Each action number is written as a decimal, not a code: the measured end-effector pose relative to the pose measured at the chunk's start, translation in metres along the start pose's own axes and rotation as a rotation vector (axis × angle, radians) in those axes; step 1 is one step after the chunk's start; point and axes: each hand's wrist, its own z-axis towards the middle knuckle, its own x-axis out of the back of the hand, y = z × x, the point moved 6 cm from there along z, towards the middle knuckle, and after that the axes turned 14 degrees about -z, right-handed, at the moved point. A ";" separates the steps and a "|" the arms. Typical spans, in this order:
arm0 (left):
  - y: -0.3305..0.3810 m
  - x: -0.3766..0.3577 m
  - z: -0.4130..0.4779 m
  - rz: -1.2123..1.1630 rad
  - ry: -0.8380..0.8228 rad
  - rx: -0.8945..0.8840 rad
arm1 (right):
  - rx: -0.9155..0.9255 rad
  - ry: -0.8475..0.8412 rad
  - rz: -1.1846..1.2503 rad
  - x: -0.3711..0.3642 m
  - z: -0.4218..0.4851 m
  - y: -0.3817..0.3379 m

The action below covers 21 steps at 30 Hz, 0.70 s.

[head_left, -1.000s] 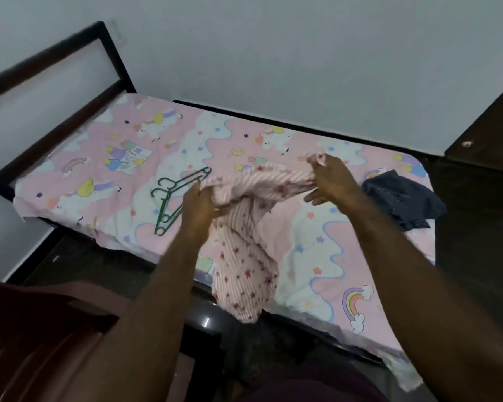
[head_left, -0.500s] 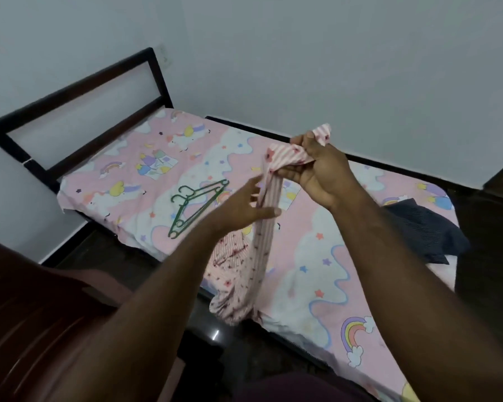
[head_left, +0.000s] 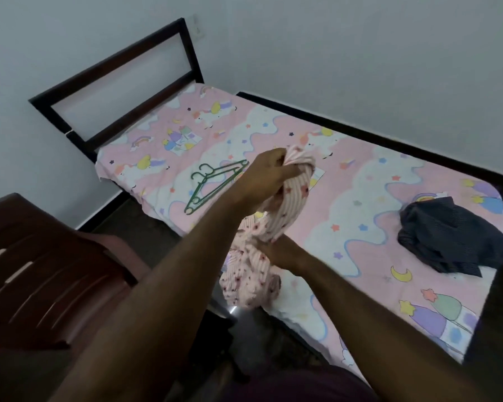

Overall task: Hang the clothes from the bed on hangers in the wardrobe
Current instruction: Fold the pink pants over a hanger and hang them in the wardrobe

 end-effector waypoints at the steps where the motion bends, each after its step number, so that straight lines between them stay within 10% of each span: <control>1: -0.004 0.000 -0.004 -0.011 0.006 0.006 | -0.013 0.068 0.034 0.005 0.004 -0.006; 5: -0.074 0.062 -0.036 0.130 0.236 0.043 | -0.033 0.256 0.680 0.046 0.018 -0.028; 8: -0.160 0.090 -0.056 0.303 0.089 0.301 | 0.002 0.304 0.962 0.079 0.011 -0.045; 21: -0.112 0.063 -0.020 0.172 0.028 0.034 | 0.175 0.355 1.089 0.124 -0.011 -0.125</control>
